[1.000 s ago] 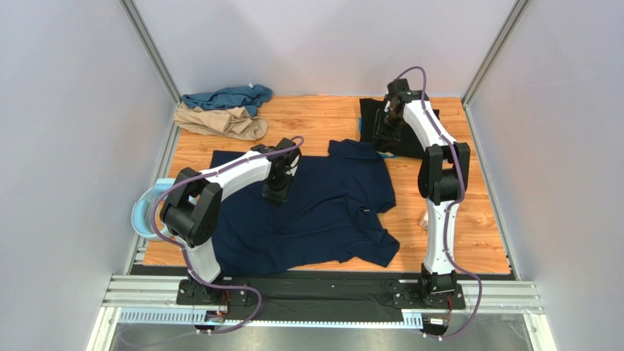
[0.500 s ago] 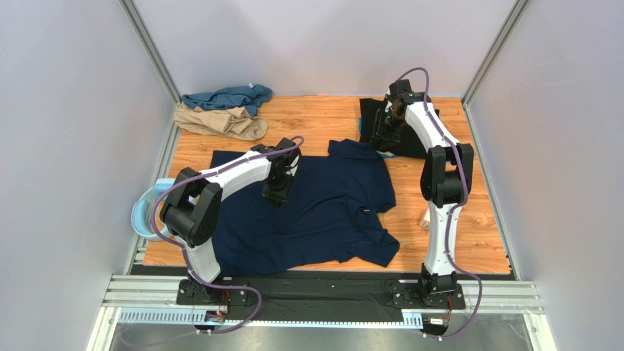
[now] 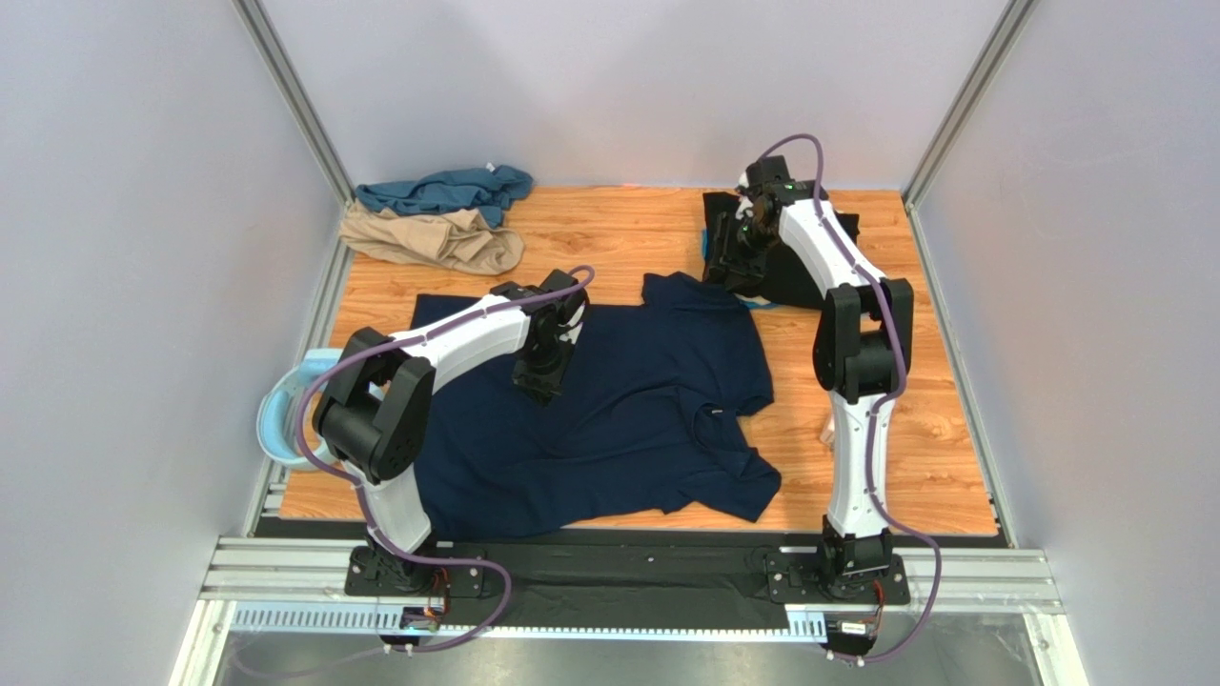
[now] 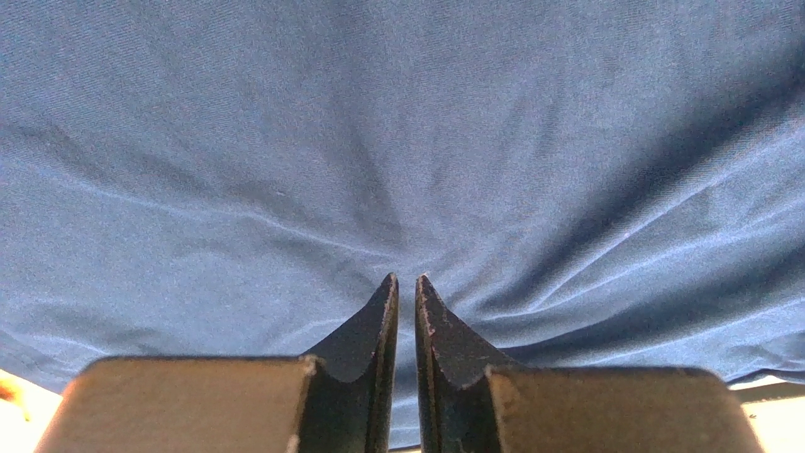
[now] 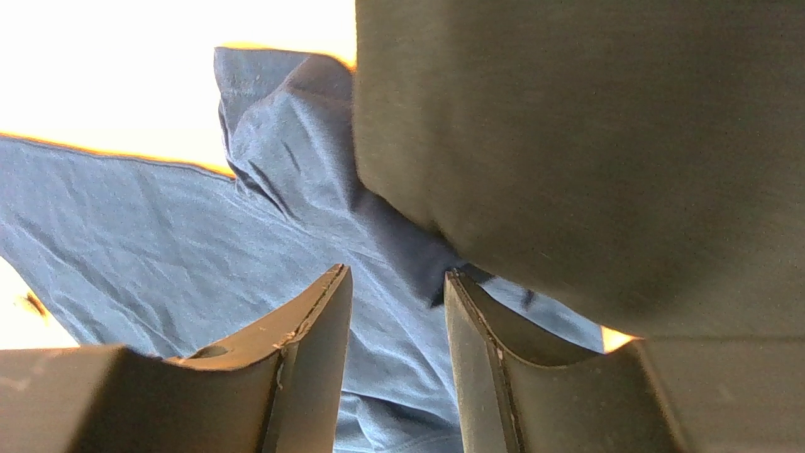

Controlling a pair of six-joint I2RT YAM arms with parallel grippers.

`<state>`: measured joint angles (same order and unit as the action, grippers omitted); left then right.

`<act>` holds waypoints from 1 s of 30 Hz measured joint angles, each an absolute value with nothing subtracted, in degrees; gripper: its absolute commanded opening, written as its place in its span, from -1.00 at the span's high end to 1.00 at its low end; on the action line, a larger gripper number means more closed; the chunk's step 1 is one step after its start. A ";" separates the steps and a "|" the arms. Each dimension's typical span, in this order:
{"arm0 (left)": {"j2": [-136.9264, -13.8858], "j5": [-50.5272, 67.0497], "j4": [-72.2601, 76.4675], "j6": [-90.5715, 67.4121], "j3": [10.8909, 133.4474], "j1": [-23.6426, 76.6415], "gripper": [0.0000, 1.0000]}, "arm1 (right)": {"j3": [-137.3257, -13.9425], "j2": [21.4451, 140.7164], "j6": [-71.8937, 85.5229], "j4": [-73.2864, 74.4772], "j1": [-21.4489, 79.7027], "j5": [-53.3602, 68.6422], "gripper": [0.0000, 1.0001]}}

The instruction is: Fold and stack the t-shirts

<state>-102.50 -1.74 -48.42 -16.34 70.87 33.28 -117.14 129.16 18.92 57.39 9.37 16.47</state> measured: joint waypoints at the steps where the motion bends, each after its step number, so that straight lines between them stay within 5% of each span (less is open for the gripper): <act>1: -102.50 -1.74 -48.42 -16.34 70.87 33.28 0.66 | -117.16 129.58 19.00 57.32 9.67 16.71 0.07; 30: -103.13 -0.91 -48.40 -16.36 70.87 33.28 0.67 | -117.16 131.02 18.57 57.54 11.66 11.29 0.10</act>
<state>-103.13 -0.91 -48.40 -16.36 70.87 33.28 -117.16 131.02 18.57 57.54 11.66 11.29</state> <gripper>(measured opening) 0.167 0.460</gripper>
